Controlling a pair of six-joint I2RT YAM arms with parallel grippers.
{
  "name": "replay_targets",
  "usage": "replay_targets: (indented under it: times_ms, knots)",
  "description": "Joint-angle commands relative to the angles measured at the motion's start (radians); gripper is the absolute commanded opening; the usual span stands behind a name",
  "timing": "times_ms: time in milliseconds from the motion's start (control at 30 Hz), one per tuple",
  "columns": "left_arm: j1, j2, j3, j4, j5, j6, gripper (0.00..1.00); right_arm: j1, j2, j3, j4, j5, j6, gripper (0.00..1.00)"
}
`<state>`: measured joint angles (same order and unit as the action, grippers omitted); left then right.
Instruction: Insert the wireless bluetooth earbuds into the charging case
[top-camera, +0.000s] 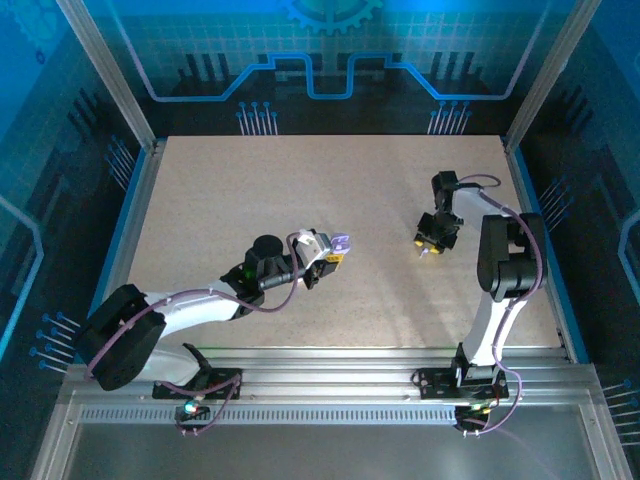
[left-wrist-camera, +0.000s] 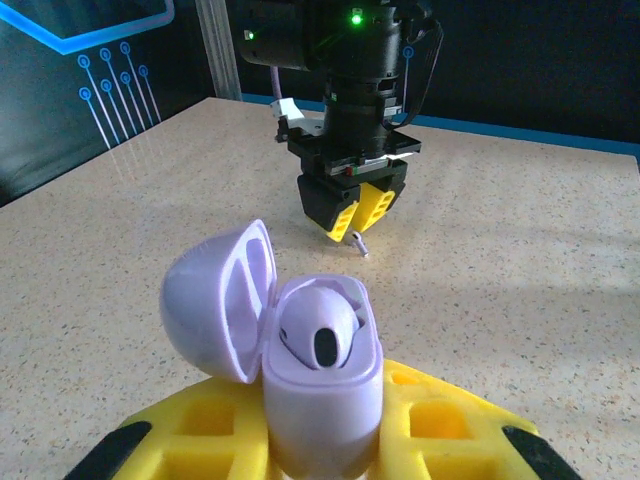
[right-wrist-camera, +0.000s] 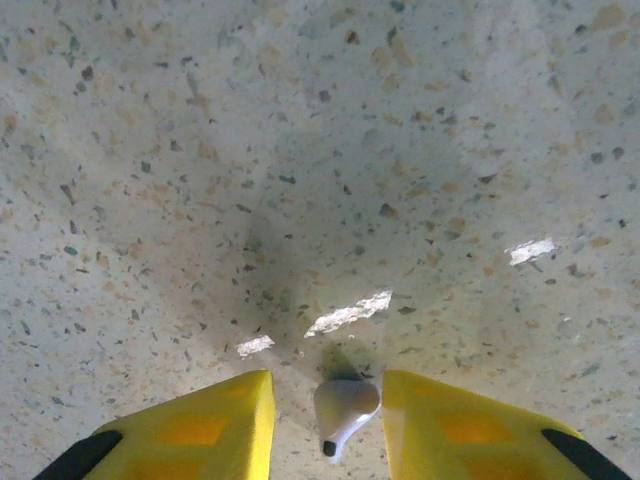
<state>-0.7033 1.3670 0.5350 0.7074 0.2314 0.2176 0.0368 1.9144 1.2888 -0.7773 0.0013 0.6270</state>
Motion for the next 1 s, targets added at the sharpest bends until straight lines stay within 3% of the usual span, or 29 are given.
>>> replay_targets:
  times_ms: [0, 467, 967]
  knots:
    - [-0.002, -0.014, 0.022, 0.004, -0.010, 0.023, 0.10, 0.012, 0.027, 0.029, -0.050, 0.029, -0.009, 0.34]
    - [0.000, -0.016, 0.016, 0.003, -0.011, 0.025, 0.10, 0.038, 0.055, 0.039, -0.087, 0.043, -0.016, 0.34]
    - [0.005, -0.005, 0.026, 0.012, -0.001, 0.023, 0.10, 0.041, 0.084, 0.064, -0.099, 0.086, -0.033, 0.23]
